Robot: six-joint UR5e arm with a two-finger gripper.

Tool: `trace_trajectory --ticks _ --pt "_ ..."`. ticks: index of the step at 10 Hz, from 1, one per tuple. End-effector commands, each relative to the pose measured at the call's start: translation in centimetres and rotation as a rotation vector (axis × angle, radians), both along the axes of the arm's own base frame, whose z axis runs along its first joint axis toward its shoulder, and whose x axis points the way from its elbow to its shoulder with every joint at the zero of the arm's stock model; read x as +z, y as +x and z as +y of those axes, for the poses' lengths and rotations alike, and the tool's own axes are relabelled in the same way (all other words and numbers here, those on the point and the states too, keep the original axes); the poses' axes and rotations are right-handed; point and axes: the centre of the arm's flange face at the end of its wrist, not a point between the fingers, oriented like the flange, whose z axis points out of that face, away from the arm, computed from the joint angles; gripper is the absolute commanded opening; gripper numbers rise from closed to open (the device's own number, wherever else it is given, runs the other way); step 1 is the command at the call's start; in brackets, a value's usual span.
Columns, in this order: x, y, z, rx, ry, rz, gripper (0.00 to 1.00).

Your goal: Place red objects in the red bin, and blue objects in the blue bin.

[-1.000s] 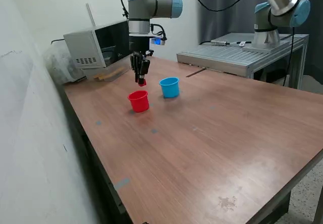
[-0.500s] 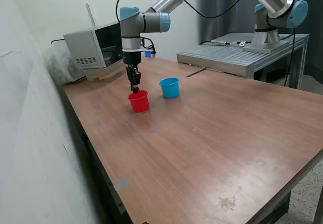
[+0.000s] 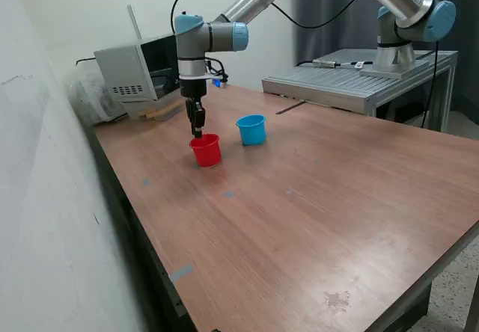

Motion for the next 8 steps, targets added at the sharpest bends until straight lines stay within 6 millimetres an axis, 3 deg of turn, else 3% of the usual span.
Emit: trace_trajectory --ticks 1,3,5,6,7,8 --pt "-0.2 0.1 0.1 -0.001 -0.001 -0.004 1.00" --pt "0.7 0.3 0.0 0.009 0.004 -0.002 1.00" --pt "6.2 2.6 -2.0 0.026 0.026 0.025 1.00" --pt "10.4 5.7 -3.9 0.040 0.013 -0.021 1.00" --pt "16.1 10.7 -9.6 0.103 -0.003 -0.098 1.00" --pt "21.6 15.2 -12.4 0.128 0.004 -0.110 1.00"
